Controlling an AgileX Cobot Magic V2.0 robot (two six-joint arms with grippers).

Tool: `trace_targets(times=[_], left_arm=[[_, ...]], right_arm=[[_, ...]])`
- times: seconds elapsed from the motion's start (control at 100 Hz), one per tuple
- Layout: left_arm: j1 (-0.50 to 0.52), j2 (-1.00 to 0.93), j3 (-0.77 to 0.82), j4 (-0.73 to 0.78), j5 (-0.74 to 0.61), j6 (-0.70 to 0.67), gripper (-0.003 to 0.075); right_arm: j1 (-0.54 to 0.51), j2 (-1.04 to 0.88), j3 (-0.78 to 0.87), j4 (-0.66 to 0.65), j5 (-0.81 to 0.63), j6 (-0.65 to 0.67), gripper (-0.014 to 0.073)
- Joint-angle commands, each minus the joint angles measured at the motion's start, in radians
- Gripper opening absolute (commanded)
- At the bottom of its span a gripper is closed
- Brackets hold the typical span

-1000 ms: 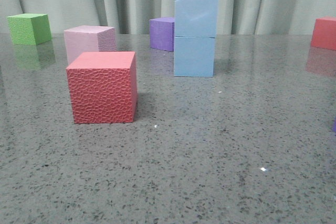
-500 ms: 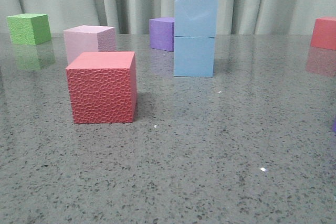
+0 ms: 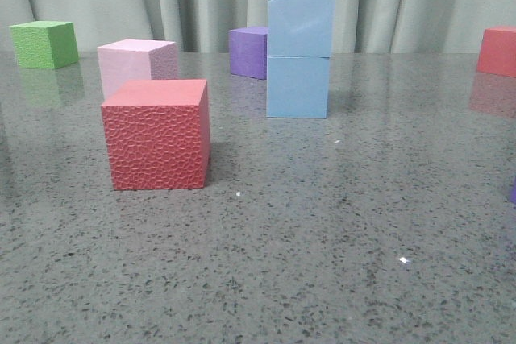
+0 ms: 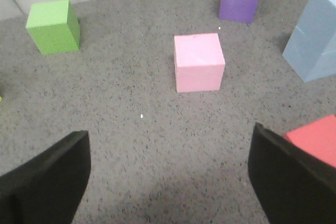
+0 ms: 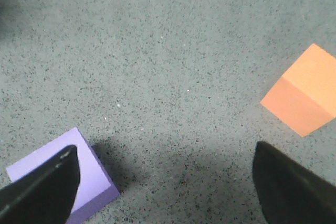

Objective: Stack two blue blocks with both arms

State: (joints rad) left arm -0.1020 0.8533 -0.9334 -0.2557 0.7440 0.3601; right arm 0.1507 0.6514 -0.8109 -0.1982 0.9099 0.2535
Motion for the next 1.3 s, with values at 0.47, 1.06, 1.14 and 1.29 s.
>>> trace_targets(times=[0.47, 1.06, 1.14, 1.29], left_arm=[[0.003, -0.291, 0.337, -0.021, -0.098, -0.146, 0.0585], [0.003, -0.324, 0.415, -0.024, -0.102, -0.152, 0.0466], [0.003, -0.324, 0.415, -0.024, -0.102, -0.152, 0.044], [0.003, -0.324, 0.415, -0.024, -0.102, -0.152, 0.0376]], right_arm=[[-0.006, -0.21, 0.121, -0.02, -0.12, -0.006, 0.0654], [-0.006, -0.336, 0.207, -0.02, -0.152, -0.006, 0.0654], [-0.006, -0.336, 0.207, -0.02, -0.154, -0.006, 0.0654], [-0.006, -0.336, 0.207, -0.021, -0.162, -0.006, 0.0654]])
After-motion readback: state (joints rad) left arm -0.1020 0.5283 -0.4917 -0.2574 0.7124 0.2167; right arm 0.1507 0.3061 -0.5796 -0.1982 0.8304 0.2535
